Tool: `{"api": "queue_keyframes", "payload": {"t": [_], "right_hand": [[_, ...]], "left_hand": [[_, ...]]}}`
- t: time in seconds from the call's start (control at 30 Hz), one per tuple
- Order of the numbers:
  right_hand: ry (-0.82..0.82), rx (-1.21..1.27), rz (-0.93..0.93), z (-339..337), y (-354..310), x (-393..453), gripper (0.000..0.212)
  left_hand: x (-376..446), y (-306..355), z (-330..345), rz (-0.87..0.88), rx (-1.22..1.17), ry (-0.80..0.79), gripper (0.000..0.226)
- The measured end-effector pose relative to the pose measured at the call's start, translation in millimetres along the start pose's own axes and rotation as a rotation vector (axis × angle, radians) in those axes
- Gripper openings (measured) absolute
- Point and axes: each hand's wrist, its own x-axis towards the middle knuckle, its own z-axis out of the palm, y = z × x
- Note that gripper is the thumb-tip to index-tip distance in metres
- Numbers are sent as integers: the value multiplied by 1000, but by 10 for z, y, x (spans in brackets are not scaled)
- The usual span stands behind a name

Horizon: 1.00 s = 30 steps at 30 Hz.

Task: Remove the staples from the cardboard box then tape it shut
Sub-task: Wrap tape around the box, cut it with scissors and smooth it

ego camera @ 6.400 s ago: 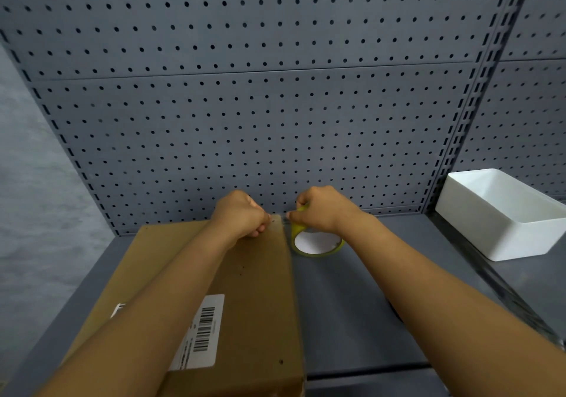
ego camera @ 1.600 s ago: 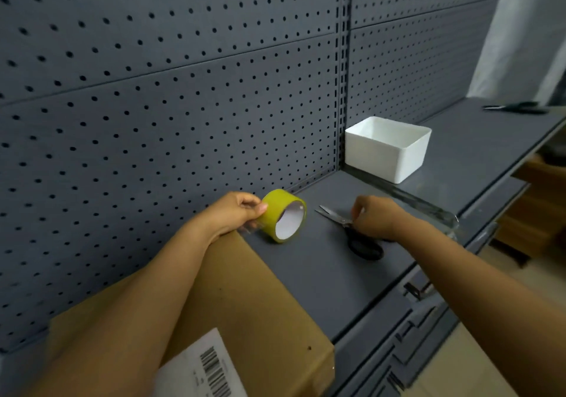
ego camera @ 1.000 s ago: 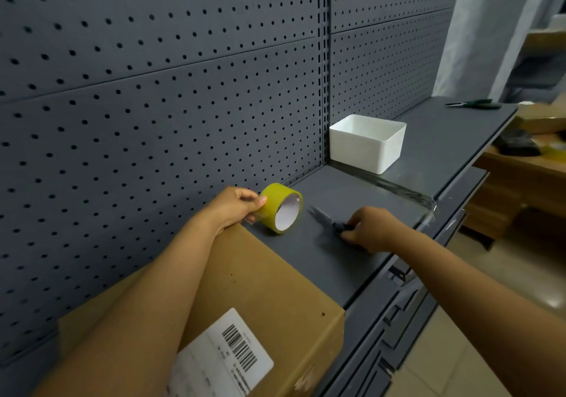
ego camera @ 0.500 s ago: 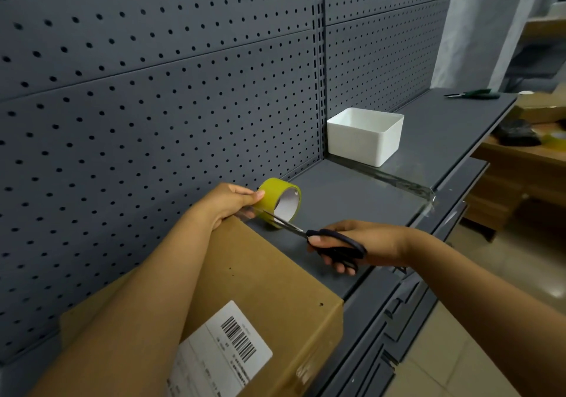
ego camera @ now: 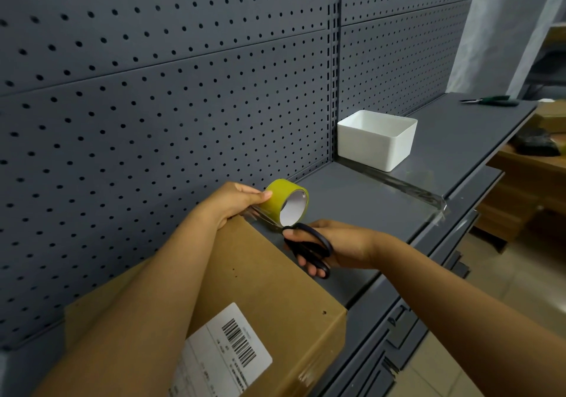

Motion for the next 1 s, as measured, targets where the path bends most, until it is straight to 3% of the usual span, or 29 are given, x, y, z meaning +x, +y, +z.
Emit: {"api": "queue_keyframes", "payload": {"t": [0.2,0.37,0.6,0.73,0.9,1.0], "right_hand": [[-33,37,-1,24,-53,71,34],[27,-80,-46,48,-67,38,35],[47,-143,-52,79,-90,4,20],[30,-173,31,59,-116,-25,27],[29,-450,252,-149,12,-126,45],[214,-923,270,-371,84,-205,39]], "left_hand": [[40,-25,-13,-5,-24,-6,36],[65,-70,-37,21,13,-23,40],[-11,-35,-10,89,30,-23,16],[-9,-46,3,100,36,4,18],[8,-53,24,103,61,32,19],[6,-47,38,103,64,29,24]]}}
